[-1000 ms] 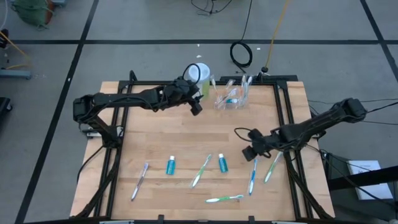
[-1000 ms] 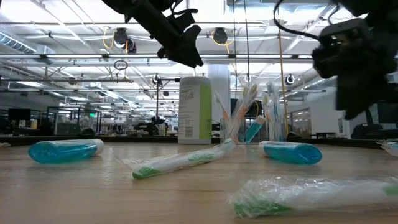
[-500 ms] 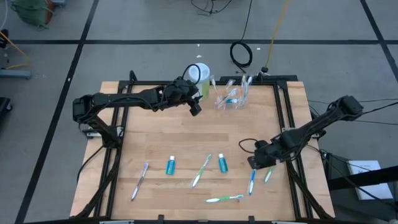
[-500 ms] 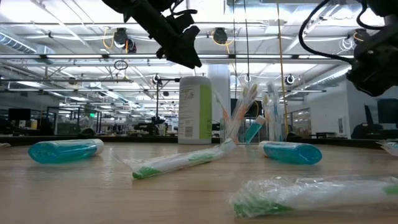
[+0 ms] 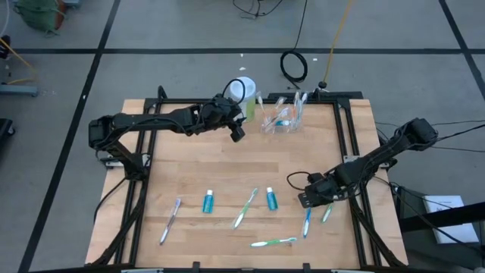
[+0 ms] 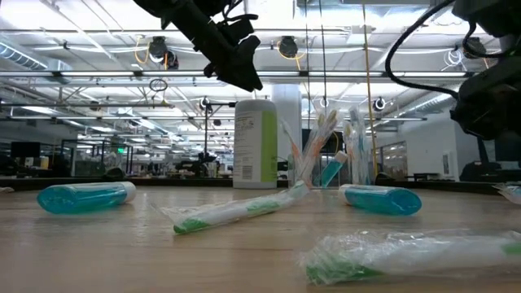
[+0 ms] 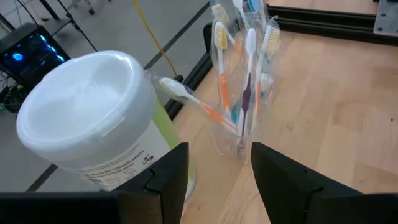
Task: Pick & Place toothbrushing station
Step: Put the blue toothbrush into the transparent organizer
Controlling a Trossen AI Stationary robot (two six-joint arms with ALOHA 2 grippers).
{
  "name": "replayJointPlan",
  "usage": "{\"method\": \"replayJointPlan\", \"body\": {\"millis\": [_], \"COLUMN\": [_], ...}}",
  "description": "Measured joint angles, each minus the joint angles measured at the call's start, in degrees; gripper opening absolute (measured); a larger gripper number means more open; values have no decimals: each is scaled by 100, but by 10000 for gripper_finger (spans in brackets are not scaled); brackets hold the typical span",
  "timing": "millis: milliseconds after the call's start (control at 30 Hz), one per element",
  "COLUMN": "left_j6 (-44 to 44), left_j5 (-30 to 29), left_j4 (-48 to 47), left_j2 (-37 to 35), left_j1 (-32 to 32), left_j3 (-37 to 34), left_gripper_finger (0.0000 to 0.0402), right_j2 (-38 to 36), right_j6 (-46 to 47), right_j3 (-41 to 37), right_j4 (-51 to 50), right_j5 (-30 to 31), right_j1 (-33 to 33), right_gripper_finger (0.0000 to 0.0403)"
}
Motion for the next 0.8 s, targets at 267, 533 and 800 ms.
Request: {"method": "replayJointPlan", "body": {"millis": [267,533,800], "left_j6": [-2,-2,17], "left_j5": [0,0,0], "left_j4": [6,8,8], "left_j2": [0,0,2], "left_j1": [0,0,0], "left_j3": [0,0,0], "left_gripper_finger": [177,177,177], "right_j2": [359,586,599], "right_j6": [-10,-185,-322], "right_j3": [-2,13,9], "right_j4": [12,85,-31], "right_j5": [309,498,527], "right_j1": [-2,2,2], "right_gripper_finger": [121,119,66]}}
